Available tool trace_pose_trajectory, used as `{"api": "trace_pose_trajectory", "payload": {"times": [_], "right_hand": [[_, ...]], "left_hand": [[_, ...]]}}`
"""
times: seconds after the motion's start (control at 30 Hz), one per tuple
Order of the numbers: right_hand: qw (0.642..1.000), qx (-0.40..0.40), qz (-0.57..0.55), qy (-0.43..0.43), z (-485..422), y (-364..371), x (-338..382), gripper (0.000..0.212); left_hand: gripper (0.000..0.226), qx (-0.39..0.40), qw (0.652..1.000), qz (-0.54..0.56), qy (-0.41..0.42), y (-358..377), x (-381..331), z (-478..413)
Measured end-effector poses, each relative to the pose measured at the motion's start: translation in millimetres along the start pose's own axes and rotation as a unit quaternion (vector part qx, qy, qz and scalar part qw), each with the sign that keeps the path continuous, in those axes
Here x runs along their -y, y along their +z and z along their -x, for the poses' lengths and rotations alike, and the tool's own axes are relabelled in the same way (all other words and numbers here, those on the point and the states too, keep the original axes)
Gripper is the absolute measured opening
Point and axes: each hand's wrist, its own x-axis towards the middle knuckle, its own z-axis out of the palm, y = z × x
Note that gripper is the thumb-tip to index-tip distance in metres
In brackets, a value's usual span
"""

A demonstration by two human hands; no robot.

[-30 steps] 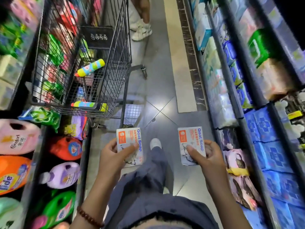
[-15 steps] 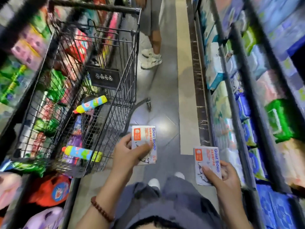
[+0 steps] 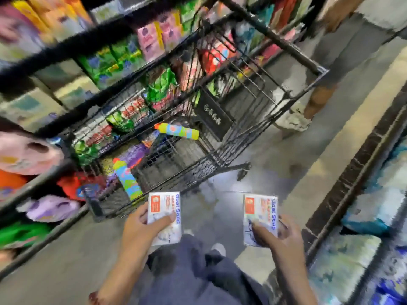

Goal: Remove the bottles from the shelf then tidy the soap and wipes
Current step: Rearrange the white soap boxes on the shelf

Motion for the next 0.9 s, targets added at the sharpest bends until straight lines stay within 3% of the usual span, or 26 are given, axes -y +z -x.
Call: {"api": "trace_pose_trajectory", "payload": {"times": [0.17,0.33,0.37,0.47,0.53,0.63,0.7,0.77,0.83,0.9], "right_hand": [[0.988,0.147,0.056,-0.011,-67.1,75.2,48.5,0.026],[0.962,0.248,0.111,-0.022,-112.3,174.5,75.3,0.028],[0.957,0.261,0.124,-0.019,-124.3,195.3,77.1,0.029],[0.92,0.324,0.215,-0.045,-168.1,254.5,69.0,0.023],[0.897,0.342,0.276,-0.053,-201.4,292.2,55.6,0.015],[0.877,0.34,0.336,-0.036,-252.0,340.4,15.8,0.024],[0.864,0.34,0.371,-0.024,-283.6,367.9,-16.7,0.033],[0.851,0.338,0.402,0.011,-312.1,389.3,-53.9,0.028],[0.842,0.324,0.43,0.025,-330.1,400.8,-81.2,0.03],[0.83,0.321,0.455,0.034,-352.8,411.6,-115.9,0.033]], "left_hand": [[0.019,-0.146,0.984,0.098,-0.022,-33.3,-1.0,-29.1],[0.02,-0.202,0.97,0.134,-0.021,-62.3,-11.4,-87.1],[0.025,-0.201,0.97,0.137,-0.027,-67.5,-13.3,-104.3],[0.069,-0.196,0.966,0.154,-0.067,-79.7,-16.8,-159.4],[0.079,-0.202,0.959,0.171,-0.102,-83.5,-8.2,-203.1],[0.074,-0.207,0.956,0.16,-0.13,-85.7,18.2,-269.4],[0.06,-0.197,0.957,0.145,-0.157,-84.4,40.9,-309.9],[0.05,-0.202,0.951,0.139,-0.187,-80.9,72.0,-348.8],[0.056,-0.202,0.951,0.112,-0.207,-75.9,92.2,-373.4],[0.039,-0.209,0.95,0.069,-0.221,-70.5,120.1,-401.5]]}}
